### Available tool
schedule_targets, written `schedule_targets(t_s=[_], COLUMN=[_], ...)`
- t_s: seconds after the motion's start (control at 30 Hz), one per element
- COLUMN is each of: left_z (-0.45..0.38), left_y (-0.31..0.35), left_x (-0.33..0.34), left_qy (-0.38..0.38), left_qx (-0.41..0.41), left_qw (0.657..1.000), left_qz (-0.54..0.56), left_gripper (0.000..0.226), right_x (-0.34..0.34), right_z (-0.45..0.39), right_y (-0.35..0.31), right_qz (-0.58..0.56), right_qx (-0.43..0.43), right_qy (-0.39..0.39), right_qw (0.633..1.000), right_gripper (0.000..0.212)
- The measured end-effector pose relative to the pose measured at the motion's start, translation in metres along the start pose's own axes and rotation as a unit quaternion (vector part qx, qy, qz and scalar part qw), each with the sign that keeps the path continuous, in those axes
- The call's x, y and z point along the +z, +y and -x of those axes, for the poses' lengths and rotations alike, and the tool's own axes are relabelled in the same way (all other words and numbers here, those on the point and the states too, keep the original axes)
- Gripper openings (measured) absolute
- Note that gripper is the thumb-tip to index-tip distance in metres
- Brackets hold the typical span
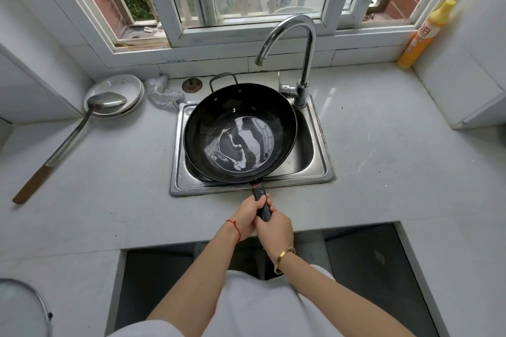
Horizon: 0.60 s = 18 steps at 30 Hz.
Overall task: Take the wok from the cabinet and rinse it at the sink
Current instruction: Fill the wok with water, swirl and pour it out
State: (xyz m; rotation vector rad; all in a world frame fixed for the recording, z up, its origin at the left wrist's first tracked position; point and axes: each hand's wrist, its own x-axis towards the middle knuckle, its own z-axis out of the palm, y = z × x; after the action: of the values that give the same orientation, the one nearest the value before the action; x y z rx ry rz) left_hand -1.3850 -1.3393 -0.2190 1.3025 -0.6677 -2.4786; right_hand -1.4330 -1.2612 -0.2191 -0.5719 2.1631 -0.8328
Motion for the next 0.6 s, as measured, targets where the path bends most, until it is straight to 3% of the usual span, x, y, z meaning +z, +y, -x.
schedule_targets(t_s=[0.27, 0.4, 0.53, 0.6], left_z=[0.004, 0.005, 0.009, 0.013], left_y=[-0.003, -0.003, -0.003, -0.003], left_x=[0.007, 0.007, 0.009, 0.009], left_qy=[-0.035, -0.018, 0.011, 0.025], left_qx=[0.036, 0.071, 0.121, 0.141], left_qw=[0.999, 0.996, 0.986, 0.980], left_qz=[-0.018, -0.054, -0.116, -0.142], left_gripper=[0.009, 0.008, 0.007, 0.006], right_x=[-0.012, -0.015, -0.019, -0.020], right_z=[0.002, 0.001, 0.000, 0.000], right_y=[0.006, 0.008, 0.004, 0.001], right_qz=[0.043, 0.009, -0.029, -0.040], right_qx=[-0.052, -0.070, -0.066, -0.067], right_qy=[0.013, -0.013, -0.049, -0.053], right_qw=[0.998, 0.997, 0.996, 0.996], right_gripper=[0.020, 0.025, 0.010, 0.016])
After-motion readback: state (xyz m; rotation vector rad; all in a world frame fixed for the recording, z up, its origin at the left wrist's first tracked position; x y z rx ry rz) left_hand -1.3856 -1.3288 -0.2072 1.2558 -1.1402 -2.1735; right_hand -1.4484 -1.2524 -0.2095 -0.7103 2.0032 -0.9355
